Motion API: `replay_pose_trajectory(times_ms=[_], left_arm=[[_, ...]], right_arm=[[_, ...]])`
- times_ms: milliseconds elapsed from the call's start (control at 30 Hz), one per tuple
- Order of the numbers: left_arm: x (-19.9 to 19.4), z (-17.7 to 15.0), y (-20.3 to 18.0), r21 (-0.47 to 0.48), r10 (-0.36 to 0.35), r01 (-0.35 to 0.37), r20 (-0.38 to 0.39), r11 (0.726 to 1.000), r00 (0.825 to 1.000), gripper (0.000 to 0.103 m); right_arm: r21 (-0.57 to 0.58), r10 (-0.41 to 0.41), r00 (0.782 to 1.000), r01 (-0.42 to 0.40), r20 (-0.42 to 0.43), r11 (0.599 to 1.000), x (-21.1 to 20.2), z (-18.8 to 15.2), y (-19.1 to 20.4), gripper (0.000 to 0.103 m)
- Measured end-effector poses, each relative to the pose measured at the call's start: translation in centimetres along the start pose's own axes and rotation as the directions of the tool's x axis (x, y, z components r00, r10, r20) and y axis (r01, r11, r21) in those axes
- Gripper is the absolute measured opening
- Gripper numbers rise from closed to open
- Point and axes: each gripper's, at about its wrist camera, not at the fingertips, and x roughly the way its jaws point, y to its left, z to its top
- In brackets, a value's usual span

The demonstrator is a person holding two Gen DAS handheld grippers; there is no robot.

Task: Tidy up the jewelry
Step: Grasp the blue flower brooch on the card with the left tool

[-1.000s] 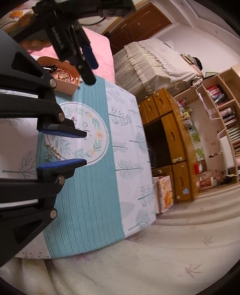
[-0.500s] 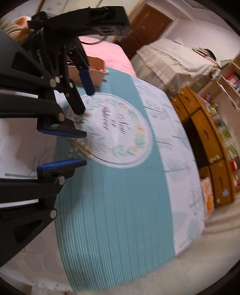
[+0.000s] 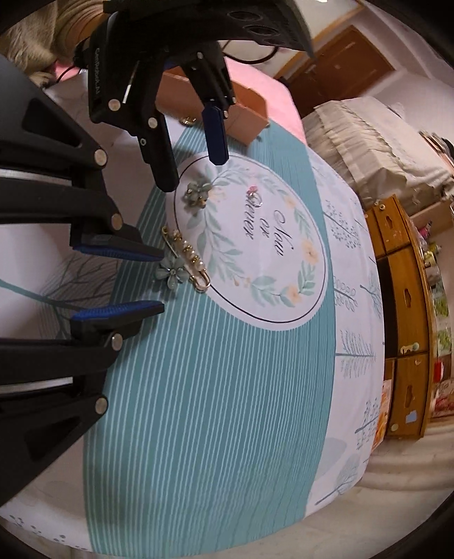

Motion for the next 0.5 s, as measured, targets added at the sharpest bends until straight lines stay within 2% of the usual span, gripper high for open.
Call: replay_pose_trajectory(times_ms=[233,500], left_arm=[[1.0,-0.1,0.0,0.026,0.031,-0.031,-0.006,0.999,1.000,0.045],[1.2,0.0,0.4,0.008,0.023,-0.023,0.027,1.000,0.999,0.038]], right_arm=[[-0.134,-0.107,0.994,0.111,0.039,0.985,0.8,0.3,2.2,0.024],[-0.163,-0.116,0.990,0.128,0.082,0.978,1.1,0.1,3.0,0.023]])
